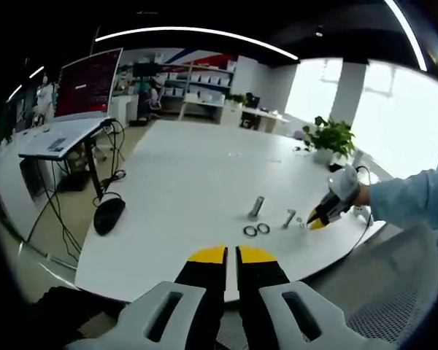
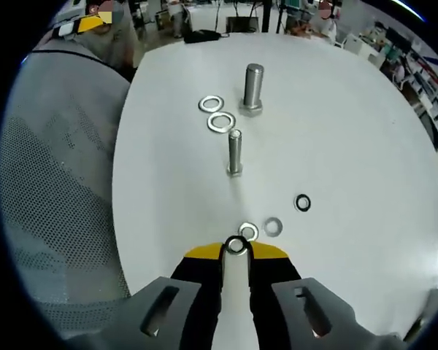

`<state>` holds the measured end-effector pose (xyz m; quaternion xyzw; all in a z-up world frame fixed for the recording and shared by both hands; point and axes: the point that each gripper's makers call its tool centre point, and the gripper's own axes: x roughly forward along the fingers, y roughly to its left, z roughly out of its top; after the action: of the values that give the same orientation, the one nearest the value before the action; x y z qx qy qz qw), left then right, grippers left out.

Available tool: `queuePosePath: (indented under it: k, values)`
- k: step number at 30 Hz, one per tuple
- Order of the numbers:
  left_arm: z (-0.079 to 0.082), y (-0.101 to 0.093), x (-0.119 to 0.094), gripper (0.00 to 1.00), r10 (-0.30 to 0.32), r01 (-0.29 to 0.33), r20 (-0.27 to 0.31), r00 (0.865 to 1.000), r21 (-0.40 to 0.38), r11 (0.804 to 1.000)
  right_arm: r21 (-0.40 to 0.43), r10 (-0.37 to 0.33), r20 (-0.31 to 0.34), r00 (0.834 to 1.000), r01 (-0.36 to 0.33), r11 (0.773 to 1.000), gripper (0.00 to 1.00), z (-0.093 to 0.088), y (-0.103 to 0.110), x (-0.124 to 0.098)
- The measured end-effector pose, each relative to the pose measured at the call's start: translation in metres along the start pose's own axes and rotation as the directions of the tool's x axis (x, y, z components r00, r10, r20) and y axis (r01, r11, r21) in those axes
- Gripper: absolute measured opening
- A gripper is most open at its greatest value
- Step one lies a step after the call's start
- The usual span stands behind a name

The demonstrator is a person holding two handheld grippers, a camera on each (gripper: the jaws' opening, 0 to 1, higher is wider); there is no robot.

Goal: Place the washer onto the threaded stud by aligning its center hole with the stud, sliding it down to the base, and recovering from edge contact or off-axis alignment until the washer reaches the visible bottom stop.

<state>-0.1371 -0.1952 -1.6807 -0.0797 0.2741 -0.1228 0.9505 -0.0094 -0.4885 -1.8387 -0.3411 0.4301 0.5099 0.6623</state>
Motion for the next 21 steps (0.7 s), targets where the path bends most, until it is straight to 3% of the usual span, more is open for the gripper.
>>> queuePosePath:
  k: [21]
  values:
    - [-0.001,0.0,0.0,0.02,0.001,-0.001,-0.005,1.0,0.001,1.0,-0.038,-0.013,0.093,0.996,0.017,0.999,0.14,0.043,0.007,-0.024]
